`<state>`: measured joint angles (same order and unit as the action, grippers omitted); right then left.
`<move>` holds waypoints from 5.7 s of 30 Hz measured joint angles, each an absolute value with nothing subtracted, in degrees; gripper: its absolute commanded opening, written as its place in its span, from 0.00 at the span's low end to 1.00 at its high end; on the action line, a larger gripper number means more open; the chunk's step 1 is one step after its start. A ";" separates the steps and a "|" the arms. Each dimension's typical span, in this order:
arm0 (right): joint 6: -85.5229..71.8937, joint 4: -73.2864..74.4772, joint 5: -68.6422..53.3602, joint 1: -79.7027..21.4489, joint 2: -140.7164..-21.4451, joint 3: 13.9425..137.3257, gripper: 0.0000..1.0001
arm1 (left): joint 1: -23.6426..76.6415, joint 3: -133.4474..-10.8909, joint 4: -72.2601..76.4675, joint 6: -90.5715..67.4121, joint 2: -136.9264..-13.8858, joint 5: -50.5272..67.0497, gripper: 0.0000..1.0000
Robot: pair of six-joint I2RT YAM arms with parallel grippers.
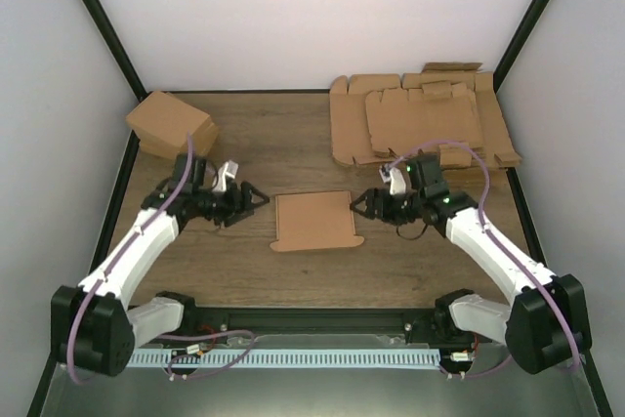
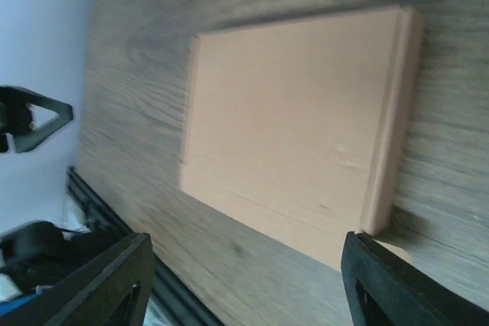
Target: Fold the paper box
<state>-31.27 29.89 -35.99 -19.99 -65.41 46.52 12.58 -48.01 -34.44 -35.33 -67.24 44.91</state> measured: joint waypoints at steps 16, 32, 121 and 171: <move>-10.79 7.01 -32.95 -23.81 -90.00 50.76 0.79 | 49.21 -32.01 -16.67 -25.04 -55.22 7.38 0.74; -1.98 10.31 -41.65 -23.77 -114.54 66.50 0.45 | 51.68 -32.36 -11.75 -26.30 -58.17 1.32 0.79; -19.66 1.34 -55.16 -19.81 -107.90 49.08 0.51 | 24.25 -27.97 -2.37 -34.72 -78.37 22.76 0.34; -17.74 17.80 -50.98 -33.45 -102.30 63.26 0.44 | 17.69 -21.02 3.73 -35.92 -75.99 36.38 0.16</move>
